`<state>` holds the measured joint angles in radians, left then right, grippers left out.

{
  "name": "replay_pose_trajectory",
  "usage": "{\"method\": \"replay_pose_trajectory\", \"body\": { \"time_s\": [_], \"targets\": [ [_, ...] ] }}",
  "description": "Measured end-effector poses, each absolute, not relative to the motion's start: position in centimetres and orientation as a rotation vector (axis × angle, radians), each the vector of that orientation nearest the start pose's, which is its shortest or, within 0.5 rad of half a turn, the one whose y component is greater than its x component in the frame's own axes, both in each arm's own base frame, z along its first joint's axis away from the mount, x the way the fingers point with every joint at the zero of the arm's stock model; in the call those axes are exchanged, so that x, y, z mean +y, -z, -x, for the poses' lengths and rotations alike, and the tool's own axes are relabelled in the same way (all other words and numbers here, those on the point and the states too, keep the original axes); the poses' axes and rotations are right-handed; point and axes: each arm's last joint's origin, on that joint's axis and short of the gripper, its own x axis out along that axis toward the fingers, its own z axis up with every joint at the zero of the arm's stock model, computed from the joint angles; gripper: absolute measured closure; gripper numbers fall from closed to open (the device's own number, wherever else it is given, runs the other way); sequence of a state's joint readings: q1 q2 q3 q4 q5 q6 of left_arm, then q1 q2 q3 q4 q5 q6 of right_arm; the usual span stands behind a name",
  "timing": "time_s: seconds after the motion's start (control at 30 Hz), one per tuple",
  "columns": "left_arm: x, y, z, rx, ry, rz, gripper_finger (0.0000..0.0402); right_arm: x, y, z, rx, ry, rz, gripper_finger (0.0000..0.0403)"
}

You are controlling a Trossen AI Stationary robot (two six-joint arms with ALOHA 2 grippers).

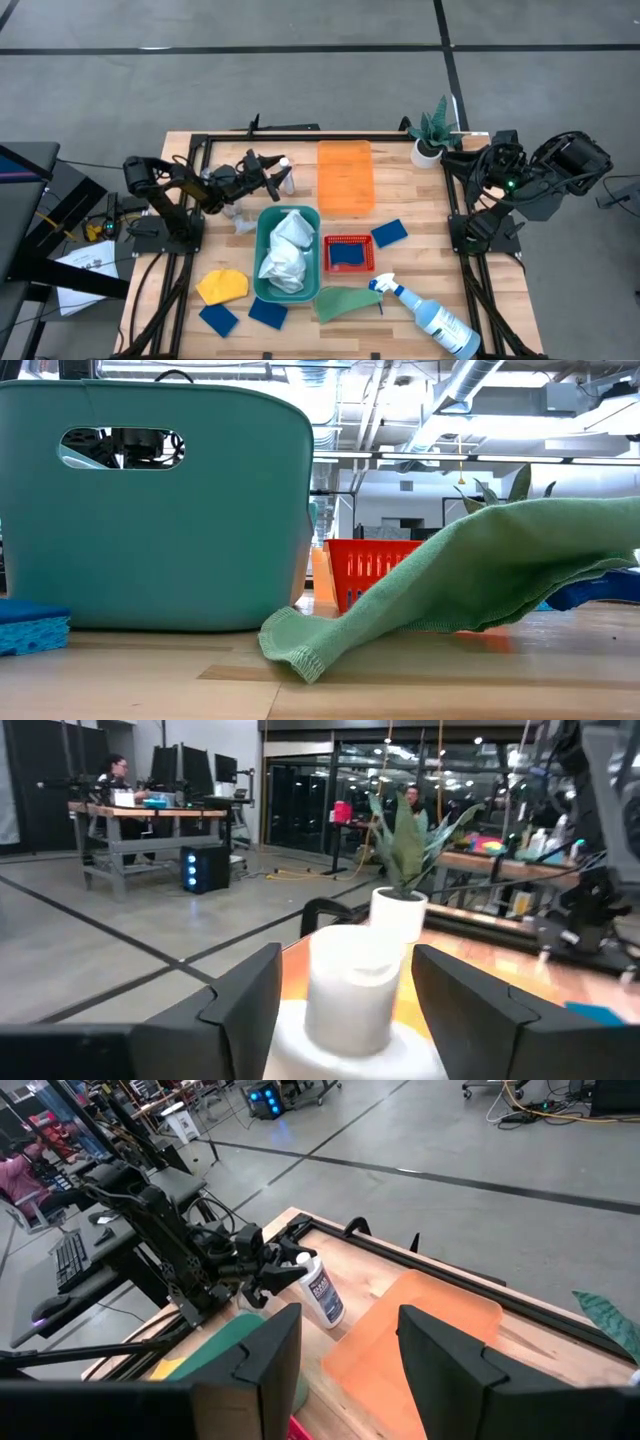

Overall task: Pick & Place Kitchen Items
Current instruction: Put the white plastic restorer bottle into the orange bin

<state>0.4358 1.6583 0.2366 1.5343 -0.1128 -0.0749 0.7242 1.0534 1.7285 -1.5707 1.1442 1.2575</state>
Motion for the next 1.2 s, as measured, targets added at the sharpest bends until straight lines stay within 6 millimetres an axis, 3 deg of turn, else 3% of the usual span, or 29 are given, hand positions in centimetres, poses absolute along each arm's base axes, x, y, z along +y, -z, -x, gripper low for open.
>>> {"method": "replay_pose_trajectory", "body": {
  "time_s": [0.23, 0.47, 0.67, 0.8, 1.03, 1.2],
  "targets": [
    [10.2, -16.0, -20.9, -0.219, -0.553, 0.048, 0.0176, 4.2, -47.1, -8.7, 0.203, 0.623, -0.488, 0.0243],
    [9.4, -19.4, -19.9, -0.360, -0.523, 0.064, 0.0176, 4.2, -47.1, -8.7, 0.203, 0.623, -0.488, 0.0243],
    [8.8, -22.6, -19.0, -0.432, -0.485, 0.185, 0.0191, 4.2, -47.1, -8.7, 0.203, 0.623, -0.488, 0.0243],
    [9.0, -26.0, -19.6, -0.381, -0.476, 0.175, 0.0202, 4.2, -47.1, -8.7, 0.205, 0.622, -0.480, 0.0243],
    [10.7, -33.9, -20.8, -0.315, -0.526, 0.156, 0.0206, 4.2, -47.1, -8.7, 0.221, 0.615, -0.425, 0.0243],
    [12.1, -38.0, -21.8, -0.128, -0.532, 0.136, 0.0206, 4.2, -47.1, -8.7, 0.236, 0.608, -0.389, 0.0243]
  ]
}}
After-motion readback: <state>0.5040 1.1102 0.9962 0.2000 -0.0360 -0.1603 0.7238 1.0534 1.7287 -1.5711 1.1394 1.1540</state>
